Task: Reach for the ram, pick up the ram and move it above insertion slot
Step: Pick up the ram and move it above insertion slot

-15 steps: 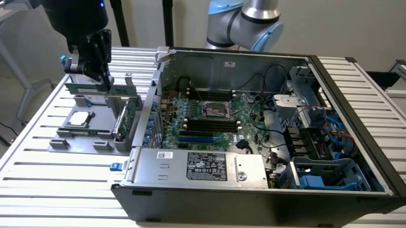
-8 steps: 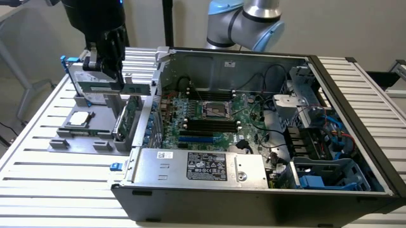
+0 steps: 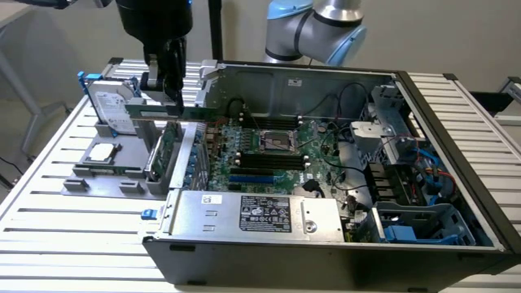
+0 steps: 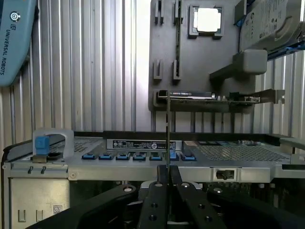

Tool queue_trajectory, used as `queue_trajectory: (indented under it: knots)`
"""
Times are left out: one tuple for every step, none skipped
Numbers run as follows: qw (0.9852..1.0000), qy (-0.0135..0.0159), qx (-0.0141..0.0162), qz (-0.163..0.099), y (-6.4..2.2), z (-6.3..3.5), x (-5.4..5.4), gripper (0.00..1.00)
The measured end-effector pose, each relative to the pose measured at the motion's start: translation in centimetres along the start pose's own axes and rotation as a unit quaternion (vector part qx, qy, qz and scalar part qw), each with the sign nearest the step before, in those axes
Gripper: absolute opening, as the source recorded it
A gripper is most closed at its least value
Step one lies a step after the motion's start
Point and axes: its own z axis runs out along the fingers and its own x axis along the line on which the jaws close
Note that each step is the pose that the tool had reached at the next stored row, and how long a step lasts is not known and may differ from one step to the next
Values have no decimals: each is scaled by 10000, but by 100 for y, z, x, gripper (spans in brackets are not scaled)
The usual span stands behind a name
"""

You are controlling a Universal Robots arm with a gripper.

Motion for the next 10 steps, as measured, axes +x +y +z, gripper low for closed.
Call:
queue_trajectory:
  knots:
    - [10000,0,0,-2,-45,-4,0,13]
    - [10000,0,-2,-3,-90,-9,0,13]
    - [10000,0,-2,-4,-135,-13,-1,13]
    - [10000,0,-3,-5,-180,-18,-1,13]
    - [10000,0,-4,-6,-229,-22,-1,13]
    - [10000,0,-4,-7,-274,-24,-2,13]
    - [10000,0,-4,-7,-318,-26,-2,13]
    - [10000,0,-4,-7,-363,-27,-2,13]
    - [10000,0,-4,-7,-408,-28,-2,13]
    - [10000,0,-5,-7,-455,-30,-3,13]
